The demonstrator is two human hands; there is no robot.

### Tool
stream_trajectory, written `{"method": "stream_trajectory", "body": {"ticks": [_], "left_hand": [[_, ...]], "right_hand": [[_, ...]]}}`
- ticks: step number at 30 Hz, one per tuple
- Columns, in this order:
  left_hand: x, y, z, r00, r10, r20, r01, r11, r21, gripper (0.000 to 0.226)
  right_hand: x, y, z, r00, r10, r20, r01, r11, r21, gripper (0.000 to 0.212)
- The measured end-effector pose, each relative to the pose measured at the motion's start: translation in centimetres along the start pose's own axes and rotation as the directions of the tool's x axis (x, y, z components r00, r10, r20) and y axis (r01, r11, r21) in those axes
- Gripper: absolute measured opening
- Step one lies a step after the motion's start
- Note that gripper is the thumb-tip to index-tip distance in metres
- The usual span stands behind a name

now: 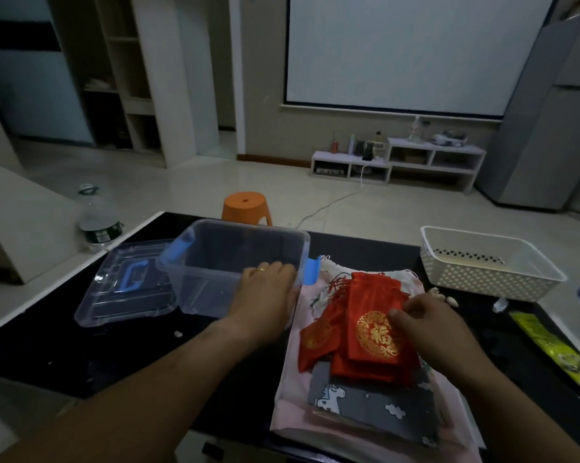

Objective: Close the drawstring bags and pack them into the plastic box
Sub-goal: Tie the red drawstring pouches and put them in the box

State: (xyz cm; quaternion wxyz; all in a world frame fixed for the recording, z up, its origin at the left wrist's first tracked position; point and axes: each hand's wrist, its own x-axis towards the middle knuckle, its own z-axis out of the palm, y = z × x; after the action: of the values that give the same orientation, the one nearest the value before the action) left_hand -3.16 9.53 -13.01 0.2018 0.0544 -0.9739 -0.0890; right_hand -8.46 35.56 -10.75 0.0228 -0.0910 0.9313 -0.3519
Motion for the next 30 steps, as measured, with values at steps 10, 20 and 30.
{"method": "stream_trajectory", "body": {"ticks": [10,20,30], "left_hand": [[-1.6,1.0,-0.3,1.0,-0.007,-0.026,0.005,0.997,-0.077,0.028],[-2.8,-5.1,-5.5,0.955,0.046,0.294,0.005,0.985,-0.17,0.03],[-4.3,-9.0,-7.1,0.911,0.036,0.41,0.063,0.972,-0.225,0.032]], "right_hand": [[0.5,-0.1,1.1,0.998,0.021,-0.061,-0.017,0.997,0.07,0.016],[2.0,-0.1,1.1,0.999,0.035,-0.033,-0.032,0.997,0.076,0.018],[2.2,-0.3,1.2,0.998,0.051,-0.038,-0.046,0.99,0.135,0.007]]}}
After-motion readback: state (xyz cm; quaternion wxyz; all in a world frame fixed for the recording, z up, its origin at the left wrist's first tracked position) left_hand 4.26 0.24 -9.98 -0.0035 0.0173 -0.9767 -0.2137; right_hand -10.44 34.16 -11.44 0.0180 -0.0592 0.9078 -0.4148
